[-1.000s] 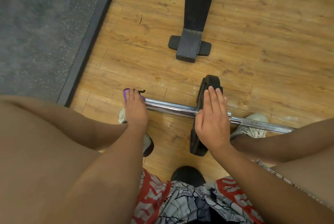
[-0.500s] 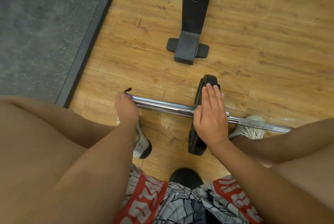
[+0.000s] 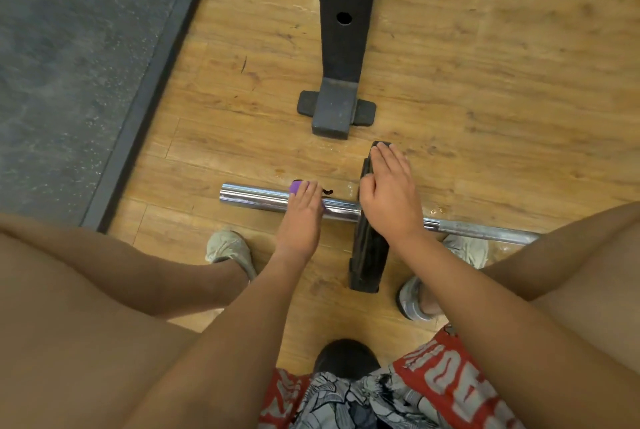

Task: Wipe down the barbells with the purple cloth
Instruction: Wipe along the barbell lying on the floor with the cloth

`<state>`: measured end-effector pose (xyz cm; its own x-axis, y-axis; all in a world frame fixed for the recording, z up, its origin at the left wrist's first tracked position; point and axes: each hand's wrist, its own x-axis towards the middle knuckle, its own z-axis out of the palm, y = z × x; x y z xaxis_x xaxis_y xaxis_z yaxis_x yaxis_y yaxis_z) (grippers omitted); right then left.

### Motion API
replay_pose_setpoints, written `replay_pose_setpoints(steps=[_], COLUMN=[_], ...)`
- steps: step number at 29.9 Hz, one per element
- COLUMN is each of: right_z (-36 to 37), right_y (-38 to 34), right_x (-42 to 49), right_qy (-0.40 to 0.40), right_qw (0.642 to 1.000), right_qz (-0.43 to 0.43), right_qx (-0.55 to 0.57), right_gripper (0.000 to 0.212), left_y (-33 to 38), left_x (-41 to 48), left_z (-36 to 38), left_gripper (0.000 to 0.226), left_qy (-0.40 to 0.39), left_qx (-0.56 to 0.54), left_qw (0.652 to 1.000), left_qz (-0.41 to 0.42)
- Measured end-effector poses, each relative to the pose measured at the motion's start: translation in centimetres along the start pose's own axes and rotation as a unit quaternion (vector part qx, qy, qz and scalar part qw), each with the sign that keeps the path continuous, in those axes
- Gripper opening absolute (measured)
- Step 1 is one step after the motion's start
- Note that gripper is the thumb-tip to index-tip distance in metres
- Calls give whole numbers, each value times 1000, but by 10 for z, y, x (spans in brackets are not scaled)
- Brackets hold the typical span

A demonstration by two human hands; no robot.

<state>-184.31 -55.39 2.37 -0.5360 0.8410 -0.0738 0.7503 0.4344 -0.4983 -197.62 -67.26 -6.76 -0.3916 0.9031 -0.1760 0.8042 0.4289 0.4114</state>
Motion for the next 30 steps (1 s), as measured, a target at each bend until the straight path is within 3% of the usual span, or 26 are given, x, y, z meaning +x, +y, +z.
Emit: replay_pose_setpoints(steps=[4, 8, 13, 17, 24, 30], right_z=[-6, -18, 4, 14, -4, -22], right_y=[3, -3, -32, -29, -21, 8], right_x=[16, 2, -59, -54, -7, -17], right_qy=[32, 83, -12, -31, -41, -36], right_qw=[999, 995, 987, 979, 987, 997], right_qz=[-6, -27, -28, -27, -35, -11], right_qx=[-4, -40, -159, -201, -149, -68], right_gripper=[56, 55, 71, 73, 65, 64], left_y=[-1, 4, 8, 8, 20, 31], left_x=[12, 15, 25, 31, 28, 59], left_z=[-2, -1, 5, 6, 30, 19], left_gripper=[54, 53, 53, 53, 70, 65], left_qy=[-16, -3, 7, 19, -17, -14], left_qx=[11, -28, -43, -59, 28, 10], left_qw=[1000, 998, 997, 997, 995, 996], left_qz=[3, -62, -70, -50, 93, 91])
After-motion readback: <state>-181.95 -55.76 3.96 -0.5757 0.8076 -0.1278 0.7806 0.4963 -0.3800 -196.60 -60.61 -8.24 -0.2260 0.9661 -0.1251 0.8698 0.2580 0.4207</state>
